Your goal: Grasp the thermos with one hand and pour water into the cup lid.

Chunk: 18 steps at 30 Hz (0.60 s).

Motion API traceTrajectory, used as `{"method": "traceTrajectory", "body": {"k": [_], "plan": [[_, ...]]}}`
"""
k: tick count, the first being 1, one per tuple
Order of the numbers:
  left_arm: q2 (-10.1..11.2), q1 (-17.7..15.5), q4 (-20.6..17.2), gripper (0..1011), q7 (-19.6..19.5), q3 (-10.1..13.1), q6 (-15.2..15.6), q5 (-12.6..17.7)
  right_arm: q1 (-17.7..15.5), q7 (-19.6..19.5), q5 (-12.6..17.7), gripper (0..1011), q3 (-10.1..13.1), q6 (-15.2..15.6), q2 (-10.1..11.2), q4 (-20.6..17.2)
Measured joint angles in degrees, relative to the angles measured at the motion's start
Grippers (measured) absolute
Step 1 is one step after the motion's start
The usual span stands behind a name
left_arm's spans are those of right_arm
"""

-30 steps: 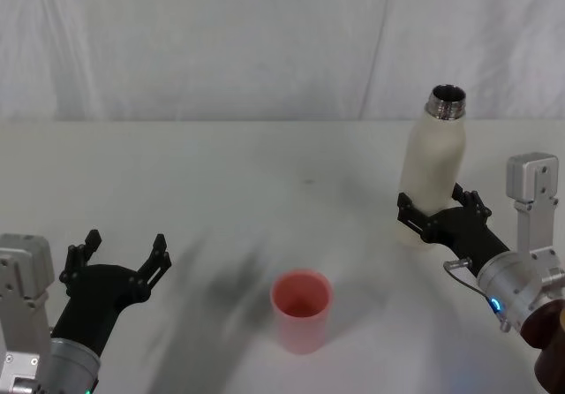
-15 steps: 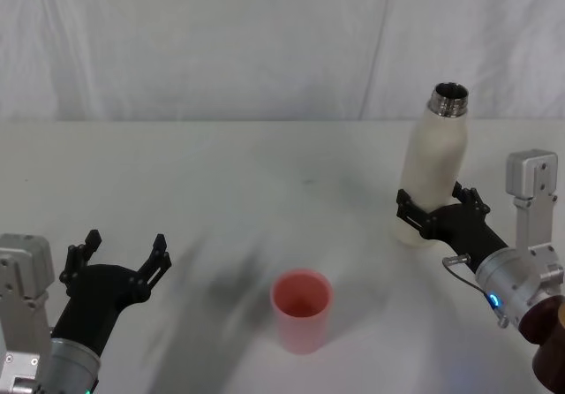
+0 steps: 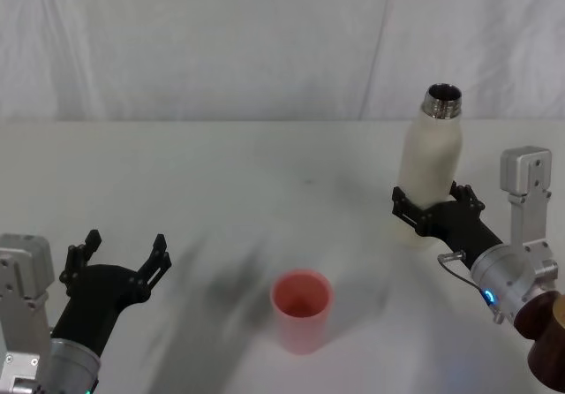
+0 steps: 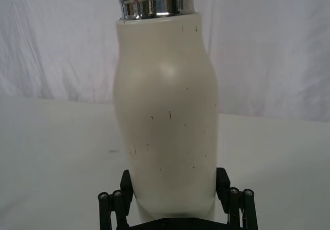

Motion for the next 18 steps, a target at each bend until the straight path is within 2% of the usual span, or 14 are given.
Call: {"method": "traceTrajectory", "body": {"k": [18], "plan": [[0.0, 0.0, 0.0, 1001, 0.0, 0.0, 0.0, 0.0, 1.1, 0.2, 0.1, 1000, -0.2, -1.2, -0.5, 1.2]]}}
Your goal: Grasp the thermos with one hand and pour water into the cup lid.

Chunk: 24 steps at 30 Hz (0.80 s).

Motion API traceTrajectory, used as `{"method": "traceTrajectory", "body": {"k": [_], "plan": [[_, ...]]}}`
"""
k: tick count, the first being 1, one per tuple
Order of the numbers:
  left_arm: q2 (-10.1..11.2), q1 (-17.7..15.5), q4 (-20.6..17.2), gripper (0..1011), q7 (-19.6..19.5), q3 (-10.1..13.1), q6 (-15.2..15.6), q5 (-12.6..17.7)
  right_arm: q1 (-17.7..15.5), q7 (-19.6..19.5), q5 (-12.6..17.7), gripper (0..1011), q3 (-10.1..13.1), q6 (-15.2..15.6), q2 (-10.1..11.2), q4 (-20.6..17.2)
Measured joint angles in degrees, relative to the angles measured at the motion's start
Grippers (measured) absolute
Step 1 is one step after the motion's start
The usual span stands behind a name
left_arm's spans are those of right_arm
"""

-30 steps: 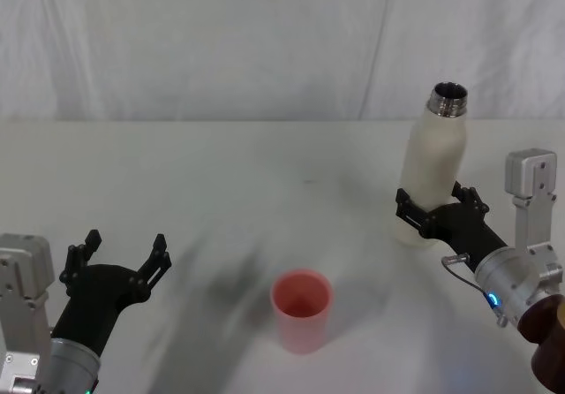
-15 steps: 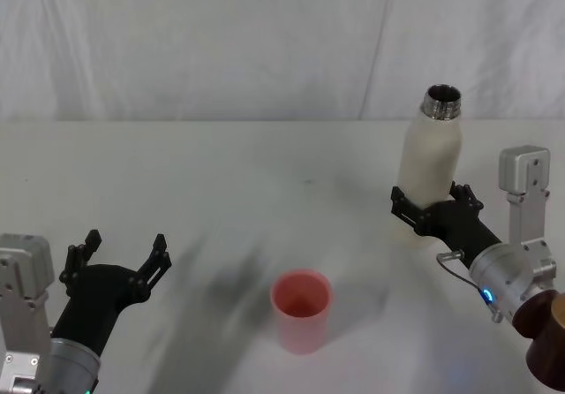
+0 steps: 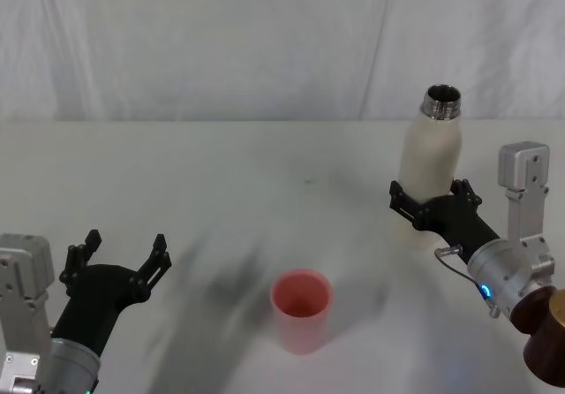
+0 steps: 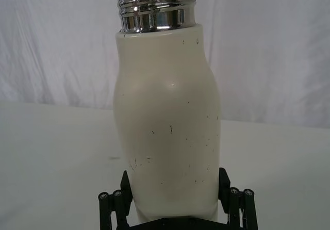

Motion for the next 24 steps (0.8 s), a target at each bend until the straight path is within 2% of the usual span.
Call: {"method": "traceTrajectory", "body": {"k": [24], "plan": [[0.0, 0.0, 0.0, 1001, 0.0, 0.0, 0.0, 0.0, -0.1, 0.0, 0.0, 1000, 0.0, 0.3, 0.1, 0.0]]}}
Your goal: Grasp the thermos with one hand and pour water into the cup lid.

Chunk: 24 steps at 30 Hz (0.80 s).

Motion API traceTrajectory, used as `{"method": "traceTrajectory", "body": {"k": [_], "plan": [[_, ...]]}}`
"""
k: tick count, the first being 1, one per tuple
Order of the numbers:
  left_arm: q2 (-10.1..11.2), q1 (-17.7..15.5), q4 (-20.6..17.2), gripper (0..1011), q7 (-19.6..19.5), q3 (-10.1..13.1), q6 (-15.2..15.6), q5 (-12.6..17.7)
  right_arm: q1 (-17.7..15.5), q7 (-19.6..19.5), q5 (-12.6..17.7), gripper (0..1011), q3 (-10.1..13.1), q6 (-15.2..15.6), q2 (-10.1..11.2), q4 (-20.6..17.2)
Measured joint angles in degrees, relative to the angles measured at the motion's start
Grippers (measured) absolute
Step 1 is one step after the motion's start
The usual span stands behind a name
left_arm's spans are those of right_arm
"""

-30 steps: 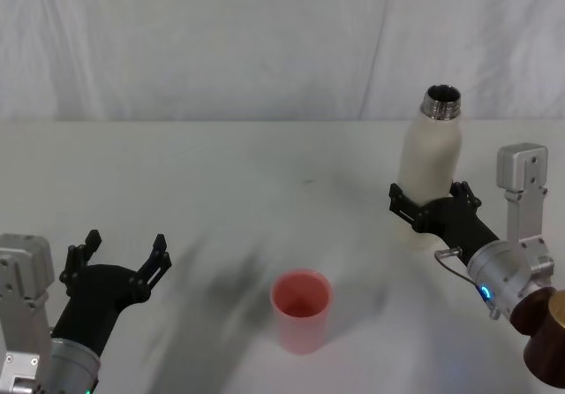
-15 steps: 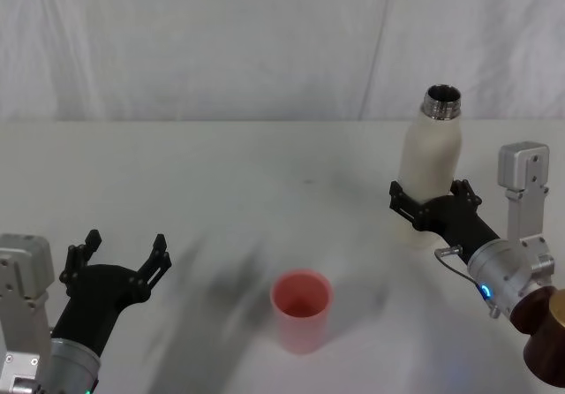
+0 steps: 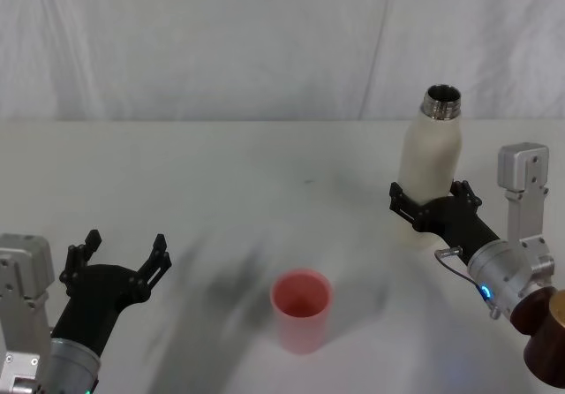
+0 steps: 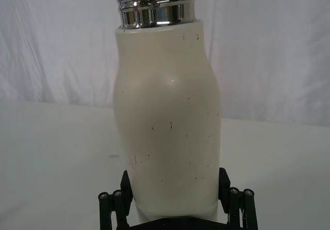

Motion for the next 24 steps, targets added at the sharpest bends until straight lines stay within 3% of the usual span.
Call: {"method": "traceTrajectory", "body": {"k": [24], "plan": [[0.0, 0.0, 0.0, 1001, 0.0, 0.0, 0.0, 0.0, 0.0, 0.0, 0.0, 953, 0.0, 0.1, 0.0, -0.1]]}}
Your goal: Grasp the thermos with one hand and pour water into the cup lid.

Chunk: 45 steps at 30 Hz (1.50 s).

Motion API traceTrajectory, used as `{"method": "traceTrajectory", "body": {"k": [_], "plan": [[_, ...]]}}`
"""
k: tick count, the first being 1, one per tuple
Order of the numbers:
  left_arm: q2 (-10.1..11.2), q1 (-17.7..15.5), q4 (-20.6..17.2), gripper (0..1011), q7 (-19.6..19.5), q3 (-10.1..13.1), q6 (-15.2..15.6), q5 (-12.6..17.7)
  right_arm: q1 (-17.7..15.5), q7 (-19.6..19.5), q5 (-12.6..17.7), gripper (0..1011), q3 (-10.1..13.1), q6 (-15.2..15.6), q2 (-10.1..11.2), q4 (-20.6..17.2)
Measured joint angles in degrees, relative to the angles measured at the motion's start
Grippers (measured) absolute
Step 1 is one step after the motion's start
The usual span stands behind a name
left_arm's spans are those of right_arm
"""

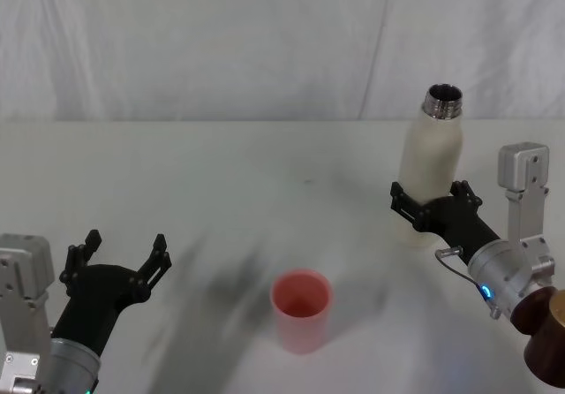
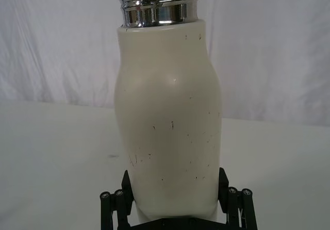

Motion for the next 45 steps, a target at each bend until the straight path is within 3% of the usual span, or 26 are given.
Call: {"method": "traceTrajectory", "body": {"k": [23, 45], "plan": [[0.0, 0.0, 0.0, 1001, 0.0, 0.0, 0.0, 0.0, -0.1, 0.0, -0.2, 953, -0.2, -0.2, 0.1, -0.5], [0.0, 0.0, 0.0, 1001, 0.0, 0.0, 0.0, 0.0, -2.9, -1.8, -7.6, 953, -1.1, -0.1, 3.7, -9.4]]}}
